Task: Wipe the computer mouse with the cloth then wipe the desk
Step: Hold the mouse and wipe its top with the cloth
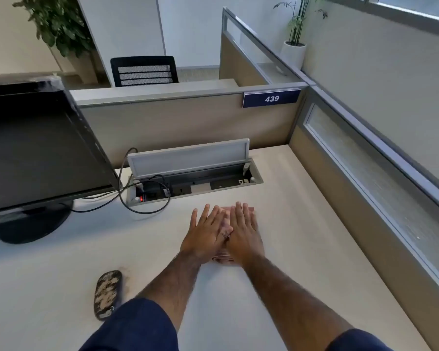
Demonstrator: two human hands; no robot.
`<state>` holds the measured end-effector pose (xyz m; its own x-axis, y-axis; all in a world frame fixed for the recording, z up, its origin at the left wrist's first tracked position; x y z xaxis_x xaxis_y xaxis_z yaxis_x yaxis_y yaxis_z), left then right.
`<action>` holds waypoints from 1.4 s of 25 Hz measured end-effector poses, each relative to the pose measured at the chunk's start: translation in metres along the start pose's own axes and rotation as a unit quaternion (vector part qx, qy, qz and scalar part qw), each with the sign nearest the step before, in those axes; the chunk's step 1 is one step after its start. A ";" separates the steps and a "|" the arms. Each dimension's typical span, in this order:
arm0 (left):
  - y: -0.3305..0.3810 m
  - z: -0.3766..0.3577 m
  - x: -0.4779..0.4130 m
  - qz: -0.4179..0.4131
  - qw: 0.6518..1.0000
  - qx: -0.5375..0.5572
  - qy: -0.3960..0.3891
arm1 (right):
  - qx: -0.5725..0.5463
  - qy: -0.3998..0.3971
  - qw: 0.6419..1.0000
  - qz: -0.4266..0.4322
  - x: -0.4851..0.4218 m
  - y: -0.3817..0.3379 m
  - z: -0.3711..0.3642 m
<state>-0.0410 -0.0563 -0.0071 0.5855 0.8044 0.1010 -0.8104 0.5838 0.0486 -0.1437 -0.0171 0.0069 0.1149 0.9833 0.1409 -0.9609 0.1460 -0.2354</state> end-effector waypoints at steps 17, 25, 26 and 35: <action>-0.019 -0.014 0.014 0.022 1.000 0.018 0.001 | -0.069 -0.007 0.997 -0.024 -0.017 -0.007 -0.028; -0.075 -0.005 0.094 0.088 0.996 -0.005 0.015 | -0.185 0.000 0.981 0.051 0.019 -0.043 -0.038; -0.086 0.000 0.106 0.096 0.995 -0.006 0.018 | -0.196 -0.004 0.979 0.061 0.025 -0.052 -0.040; -0.184 0.012 0.241 0.189 0.982 -0.005 -0.002 | -0.266 -0.043 0.955 0.122 0.063 -0.135 -0.055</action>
<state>0.2491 0.0289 0.0205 0.2435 0.9631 0.1148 -0.9694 0.2453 -0.0020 0.0068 0.0312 -0.0056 -0.1403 0.9858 0.0927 -0.6898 -0.0302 -0.7233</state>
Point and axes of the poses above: each hand's wrist, its own x-axis away from the middle knuckle, its own z-axis out of the back of the hand, y = z × x, the point moved 7 cm from there along -x, towards the middle knuckle, and after that the axes turned 12 degrees about -x, right-handed, at the moved point
